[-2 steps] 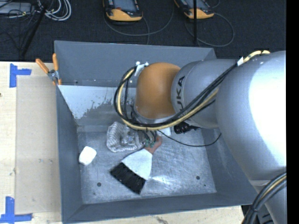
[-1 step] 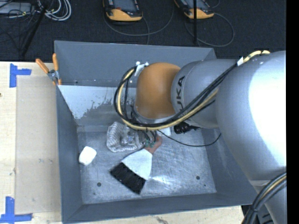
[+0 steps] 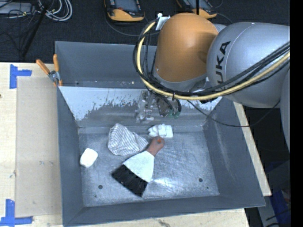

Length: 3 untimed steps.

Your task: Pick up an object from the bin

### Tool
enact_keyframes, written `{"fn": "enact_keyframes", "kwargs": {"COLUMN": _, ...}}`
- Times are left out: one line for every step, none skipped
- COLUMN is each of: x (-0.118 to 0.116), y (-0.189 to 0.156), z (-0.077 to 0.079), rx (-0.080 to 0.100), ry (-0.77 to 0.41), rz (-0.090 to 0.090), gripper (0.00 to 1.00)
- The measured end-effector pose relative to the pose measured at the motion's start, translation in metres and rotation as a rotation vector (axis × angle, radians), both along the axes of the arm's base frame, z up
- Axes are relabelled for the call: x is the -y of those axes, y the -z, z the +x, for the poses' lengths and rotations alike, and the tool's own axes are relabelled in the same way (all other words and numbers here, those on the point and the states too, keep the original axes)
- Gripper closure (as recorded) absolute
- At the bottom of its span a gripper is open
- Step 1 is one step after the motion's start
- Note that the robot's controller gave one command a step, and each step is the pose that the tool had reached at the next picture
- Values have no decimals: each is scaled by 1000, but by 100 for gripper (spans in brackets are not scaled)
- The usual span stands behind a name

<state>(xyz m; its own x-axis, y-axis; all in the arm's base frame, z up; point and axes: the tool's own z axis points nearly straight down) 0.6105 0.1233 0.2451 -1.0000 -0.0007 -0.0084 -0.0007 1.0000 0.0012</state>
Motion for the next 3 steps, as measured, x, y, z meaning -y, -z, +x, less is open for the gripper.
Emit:
{"fn": "enact_keyframes", "kwargs": {"x": 0, "y": 3, "z": -1, "rx": -7, "ry": 1, "rz": -1, "gripper": 100}}
{"fn": "enact_keyframes", "kwargs": {"x": -1, "y": 8, "z": -4, "rx": -6, "ry": -133, "rz": -2, "gripper": 100}}
{"fn": "enact_keyframes", "kwargs": {"x": 23, "y": 147, "z": -8, "rx": -5, "ry": -120, "rz": 0, "gripper": 0}}
